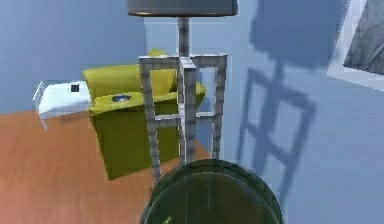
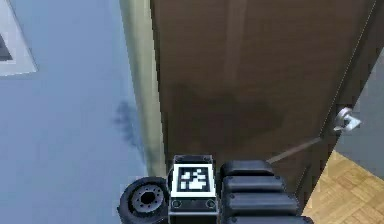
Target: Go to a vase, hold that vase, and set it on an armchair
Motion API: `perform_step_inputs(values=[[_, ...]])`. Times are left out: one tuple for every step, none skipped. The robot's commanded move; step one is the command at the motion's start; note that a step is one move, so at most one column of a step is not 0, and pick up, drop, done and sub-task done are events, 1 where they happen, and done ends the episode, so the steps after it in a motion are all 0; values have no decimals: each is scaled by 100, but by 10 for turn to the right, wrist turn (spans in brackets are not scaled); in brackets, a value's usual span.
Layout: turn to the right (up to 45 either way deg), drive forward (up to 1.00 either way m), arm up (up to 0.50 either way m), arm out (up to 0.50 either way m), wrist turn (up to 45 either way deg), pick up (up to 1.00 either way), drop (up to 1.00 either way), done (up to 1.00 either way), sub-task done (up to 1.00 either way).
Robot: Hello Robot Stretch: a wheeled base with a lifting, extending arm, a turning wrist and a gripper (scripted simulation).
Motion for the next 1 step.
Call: perform_step_inputs(values=[[-450, 0, 0, 0, 0, 0, 0, 0, 0]])
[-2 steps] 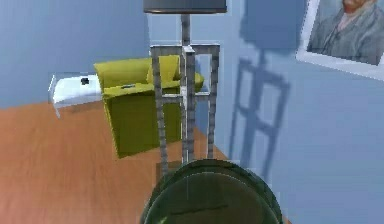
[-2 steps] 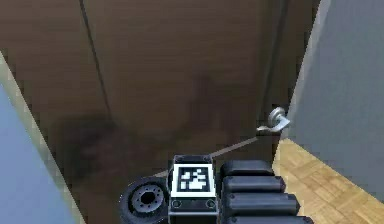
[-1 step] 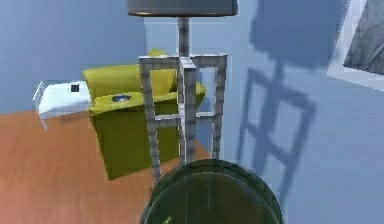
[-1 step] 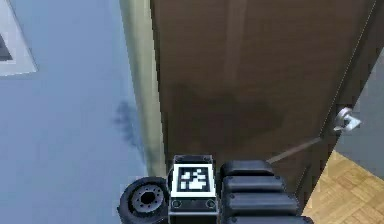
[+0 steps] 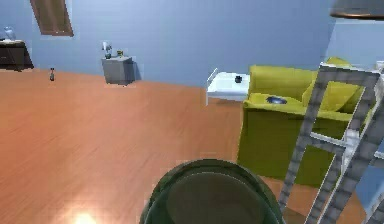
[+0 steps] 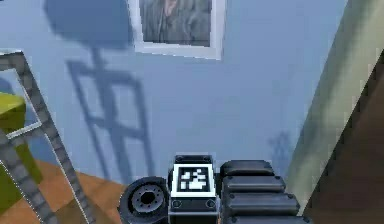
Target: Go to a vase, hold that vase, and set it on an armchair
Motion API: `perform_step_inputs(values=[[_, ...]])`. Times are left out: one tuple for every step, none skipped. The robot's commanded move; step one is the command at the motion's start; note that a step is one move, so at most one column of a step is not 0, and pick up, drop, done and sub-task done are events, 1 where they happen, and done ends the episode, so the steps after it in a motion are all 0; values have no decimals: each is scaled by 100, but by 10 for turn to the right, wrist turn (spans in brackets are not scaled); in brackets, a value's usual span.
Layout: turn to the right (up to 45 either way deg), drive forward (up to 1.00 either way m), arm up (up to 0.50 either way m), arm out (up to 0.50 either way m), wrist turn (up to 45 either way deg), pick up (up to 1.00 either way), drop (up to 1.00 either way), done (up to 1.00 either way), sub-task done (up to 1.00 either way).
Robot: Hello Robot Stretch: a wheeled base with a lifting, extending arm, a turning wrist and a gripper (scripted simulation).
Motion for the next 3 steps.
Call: perform_step_inputs(values=[[-240, 0, 0, 0, 0, 0, 0, 0, 0], [0, 65, 0, 0, 0, 0, 0, 0, 0], [420, 0, 0, 0, 0, 0, 0, 0, 0]])
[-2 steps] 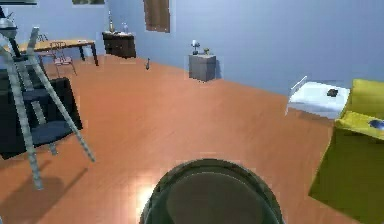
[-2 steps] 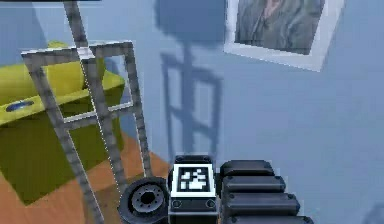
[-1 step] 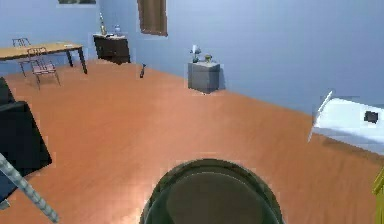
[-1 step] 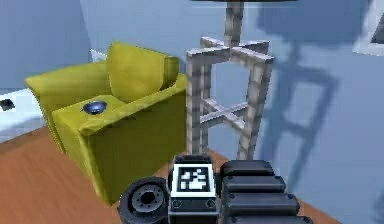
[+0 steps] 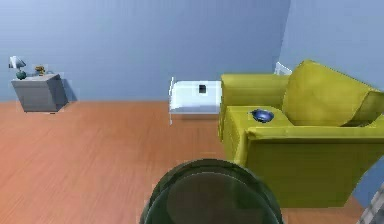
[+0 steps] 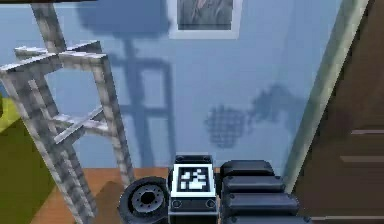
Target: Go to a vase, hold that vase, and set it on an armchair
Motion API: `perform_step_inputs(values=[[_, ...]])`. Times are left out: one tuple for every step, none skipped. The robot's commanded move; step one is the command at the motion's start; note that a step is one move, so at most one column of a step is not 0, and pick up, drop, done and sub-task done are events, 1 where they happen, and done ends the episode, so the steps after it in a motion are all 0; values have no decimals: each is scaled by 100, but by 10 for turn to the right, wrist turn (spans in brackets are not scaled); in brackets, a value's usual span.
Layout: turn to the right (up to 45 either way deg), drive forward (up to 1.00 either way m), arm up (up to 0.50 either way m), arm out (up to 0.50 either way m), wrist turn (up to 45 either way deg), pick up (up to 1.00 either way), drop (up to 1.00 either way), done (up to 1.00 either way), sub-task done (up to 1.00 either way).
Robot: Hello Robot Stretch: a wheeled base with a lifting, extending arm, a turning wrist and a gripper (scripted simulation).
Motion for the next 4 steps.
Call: perform_step_inputs(values=[[0, 80, 0, 0, 0, 0, 0, 0, 0], [450, 0, 0, 0, 0, 0, 0, 0, 0], [-360, 0, 0, 0, 0, 0, 0, 0, 0], [-30, 0, 0, 0, 0, 0, 0, 0, 0]])
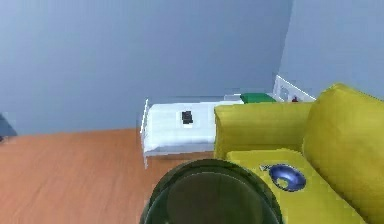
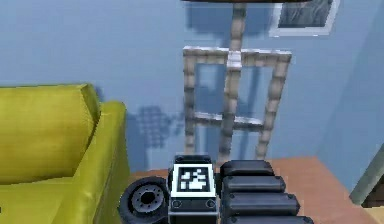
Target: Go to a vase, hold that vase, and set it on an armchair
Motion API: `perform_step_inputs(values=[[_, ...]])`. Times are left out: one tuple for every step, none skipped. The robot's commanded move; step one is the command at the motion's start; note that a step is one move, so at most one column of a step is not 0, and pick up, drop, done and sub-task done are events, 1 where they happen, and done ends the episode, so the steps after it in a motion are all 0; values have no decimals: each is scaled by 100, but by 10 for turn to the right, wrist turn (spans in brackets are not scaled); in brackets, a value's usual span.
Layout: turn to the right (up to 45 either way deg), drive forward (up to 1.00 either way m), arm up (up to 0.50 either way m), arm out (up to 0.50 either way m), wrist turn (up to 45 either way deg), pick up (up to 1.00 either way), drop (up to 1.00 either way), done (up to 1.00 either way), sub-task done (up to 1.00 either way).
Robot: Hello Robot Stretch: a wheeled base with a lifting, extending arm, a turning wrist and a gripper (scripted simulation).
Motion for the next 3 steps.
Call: perform_step_inputs(values=[[300, 0, 0, 0, 0, 0, 0, 0, 0], [-240, 0, 0, 0, 0, 0, 0, 0, 0], [150, 0, 0, 0, 0, 0, 0, 0, 0]])
